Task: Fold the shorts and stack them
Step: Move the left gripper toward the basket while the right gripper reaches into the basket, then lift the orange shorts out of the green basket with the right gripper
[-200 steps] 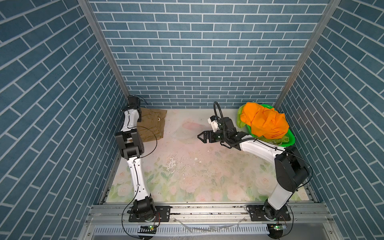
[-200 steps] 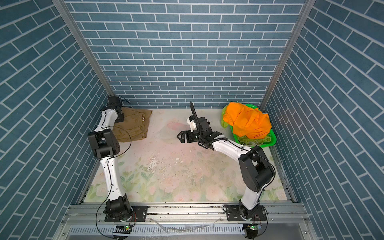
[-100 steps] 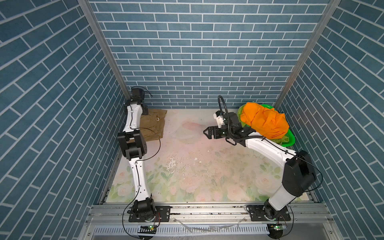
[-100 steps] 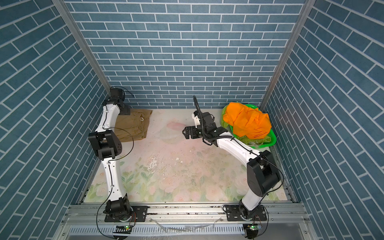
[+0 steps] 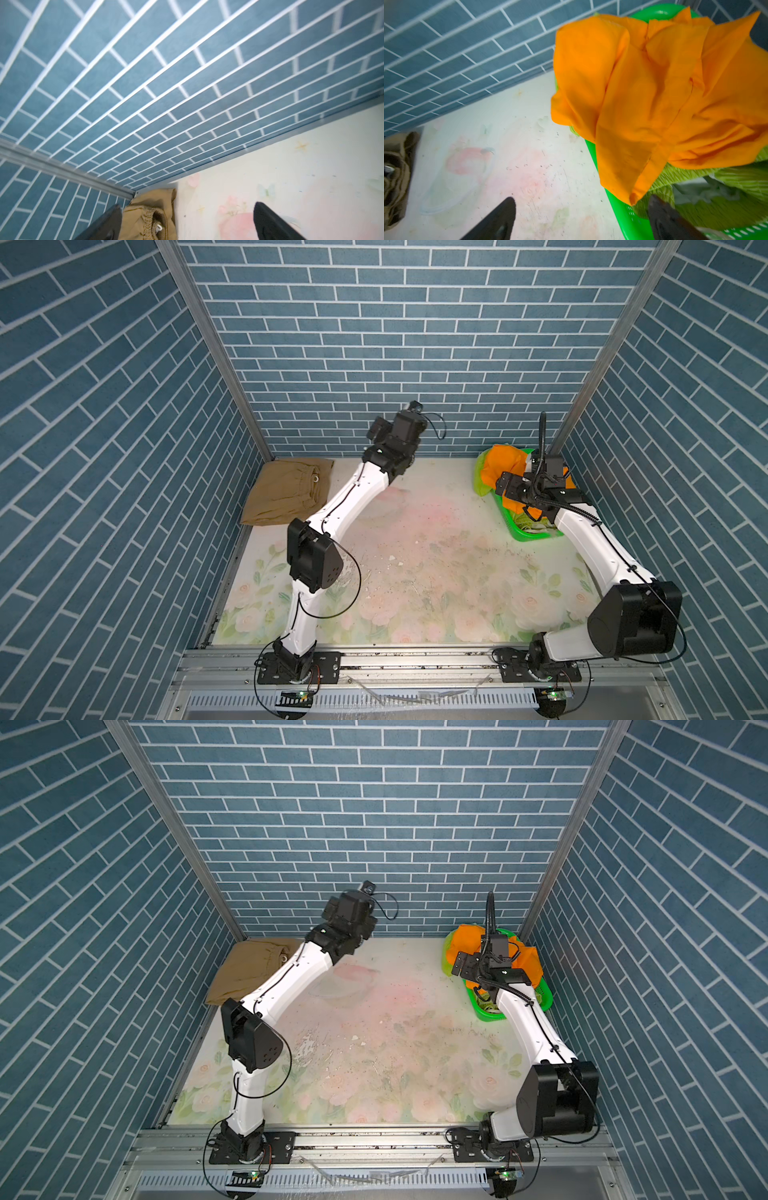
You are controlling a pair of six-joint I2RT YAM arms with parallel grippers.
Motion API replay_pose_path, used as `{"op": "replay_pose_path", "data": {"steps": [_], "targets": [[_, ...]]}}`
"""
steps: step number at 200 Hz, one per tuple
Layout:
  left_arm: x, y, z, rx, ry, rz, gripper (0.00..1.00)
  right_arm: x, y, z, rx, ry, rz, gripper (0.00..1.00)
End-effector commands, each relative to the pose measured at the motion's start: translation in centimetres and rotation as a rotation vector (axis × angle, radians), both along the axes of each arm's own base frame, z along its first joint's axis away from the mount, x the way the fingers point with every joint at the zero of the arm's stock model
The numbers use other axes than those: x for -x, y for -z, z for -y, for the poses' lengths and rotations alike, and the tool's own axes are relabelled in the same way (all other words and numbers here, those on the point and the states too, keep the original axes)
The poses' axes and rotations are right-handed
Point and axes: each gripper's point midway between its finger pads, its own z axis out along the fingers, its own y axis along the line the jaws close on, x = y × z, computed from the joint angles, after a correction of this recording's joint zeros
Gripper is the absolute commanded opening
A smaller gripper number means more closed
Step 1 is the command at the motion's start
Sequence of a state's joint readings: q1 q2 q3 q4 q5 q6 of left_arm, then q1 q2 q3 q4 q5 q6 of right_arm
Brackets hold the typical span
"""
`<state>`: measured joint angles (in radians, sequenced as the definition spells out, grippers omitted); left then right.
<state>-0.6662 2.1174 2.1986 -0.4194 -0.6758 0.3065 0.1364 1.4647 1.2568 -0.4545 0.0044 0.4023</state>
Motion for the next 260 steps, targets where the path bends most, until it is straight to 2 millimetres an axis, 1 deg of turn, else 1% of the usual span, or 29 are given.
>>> {"op": "replay_pose_path", "data": {"steps": [1, 11, 21, 39, 49, 56, 66, 74, 81, 89, 103, 114, 119, 145, 168, 189, 193, 205, 206, 212, 215, 223, 230, 233, 235, 243, 255, 259, 260], "targets": [[1.7, 1.2, 4.1, -0.081, 0.046, 0.009, 1.0, 1.0, 4.1, 0.9, 0.052, -0.01, -0.138, 0.99], [3.2, 2.3, 6.7, -0.07, 0.114, -0.022, 0.99, 0.9, 4.8, 1.4, 0.046, 0.01, -0.141, 0.99], [4.6, 3.5, 8.7, -0.05, 0.161, -0.053, 1.0, 0.7, 5.3, 1.6, 0.029, 0.022, -0.13, 0.99], [6.5, 5.2, 11.0, 0.0, 0.231, -0.11, 1.0, 0.1, 6.3, 2.0, 0.01, 0.034, -0.134, 0.98], [7.5, 6.1, 11.9, 0.026, 0.263, -0.146, 1.0, -0.3, 7.1, 2.3, 0.009, 0.044, -0.142, 0.93], [8.1, 6.7, 12.4, 0.047, 0.28, -0.169, 1.0, -0.7, 7.5, 2.4, -0.002, 0.045, -0.143, 0.87], [8.9, 7.3, 12.9, 0.074, 0.299, -0.196, 0.99, -1.1, 8.0, 2.5, -0.018, 0.052, -0.142, 0.74], [9.5, 7.7, 13.2, 0.089, 0.313, -0.214, 1.0, -1.4, 8.0, 2.4, -0.031, 0.049, -0.134, 0.57], [9.9, 8.1, 13.3, 0.099, 0.323, -0.23, 1.0, -1.6, 8.0, 2.3, -0.036, 0.046, -0.13, 0.47], [10.2, 8.4, 13.3, 0.108, 0.327, -0.245, 1.0, -1.7, 7.6, 2.2, -0.044, 0.045, -0.12, 0.37], [10.7, 8.8, 12.9, 0.111, 0.322, -0.264, 1.0, -1.8, 6.6, 2.0, -0.056, 0.044, -0.092, 0.17], [11.0, 8.9, 12.4, 0.116, 0.318, -0.273, 1.0, -1.7, 5.4, 2.0, -0.066, 0.044, -0.068, 0.04], [11.2, 8.9, 12.2, 0.12, 0.315, -0.275, 1.0, -1.7, 4.6, 1.9, -0.069, 0.043, -0.053, 0.0], [11.9, 9.3, 11.1, 0.175, 0.314, -0.27, 1.0, -1.4, 0.2, 0.8, -0.075, 0.007, 0.019, 0.0], [11.2, 9.8, 9.1, 0.279, 0.284, -0.317, 1.0, -1.5, -3.8, -0.8, -0.066, -0.044, 0.068, 0.0], [10.7, 9.1, 7.5, 0.352, 0.269, -0.326, 1.0, -2.4, -7.2, -2.7, -0.077, -0.081, 0.115, 0.0], [10.7, 8.9, 7.1, 0.361, 0.264, -0.322, 1.0, -2.4, -8.0, -3.8, -0.095, -0.117, 0.12, 0.0], [10.6, 8.2, 6.0, 0.388, 0.253, -0.316, 1.0, -2.8, -10.4, -6.1, -0.085, -0.167, 0.145, 0.0], [10.6, 8.1, 5.9, 0.391, 0.251, -0.315, 1.0, -2.8, -10.3, -6.3, -0.082, -0.173, 0.14, 0.0], [10.5, 7.8, 5.2, 0.414, 0.243, -0.319, 1.0, -2.8, -12.1, -8.1, -0.08, -0.216, 0.163, 0.0], [10.4, 7.6, 4.8, 0.427, 0.235, -0.322, 1.0, -3.0, -12.8, -8.6, -0.063, -0.218, 0.178, 0.0], [10.2, 7.3, 3.7, 0.477, 0.219, -0.334, 1.0, -2.7, -14.9, -10.8, -0.053, -0.267, 0.207, 0.0], [9.8, 6.9, 2.3, 0.531, 0.193, -0.339, 1.0, -2.4, -17.0, -12.8, -0.05, -0.318, 0.24, 0.0], [9.7, 6.8, 1.6, 0.556, 0.182, -0.345, 0.99, -2.0, -17.4, -13.9, -0.047, -0.346, 0.24, 0.0], [9.6, 6.9, 1.2, 0.571, 0.172, -0.35, 1.0, -1.8, -18.4, -14.5, -0.047, -0.364, 0.259, 0.0], [9.4, 6.5, -0.6, 0.632, 0.14, -0.36, 1.0, -1.0, -21.1, -16.7, -0.04, -0.43, 0.302, 0.0], [9.3, 5.7, -3.4, 0.697, 0.097, -0.349, 1.0, 1.3, -25.9, -20.3, -0.047, -0.551, 0.403, 0.0], [9.4, 5.4, -4.1, 0.713, 0.09, -0.339, 1.0, 2.2, -27.0, -21.4, -0.049, -0.589, 0.428, 0.0], [9.4, 5.4, -4.2, 0.714, 0.089, -0.339, 1.0, 2.4, -27.5, -21.6, -0.051, -0.596, 0.442, 0.0]]}}
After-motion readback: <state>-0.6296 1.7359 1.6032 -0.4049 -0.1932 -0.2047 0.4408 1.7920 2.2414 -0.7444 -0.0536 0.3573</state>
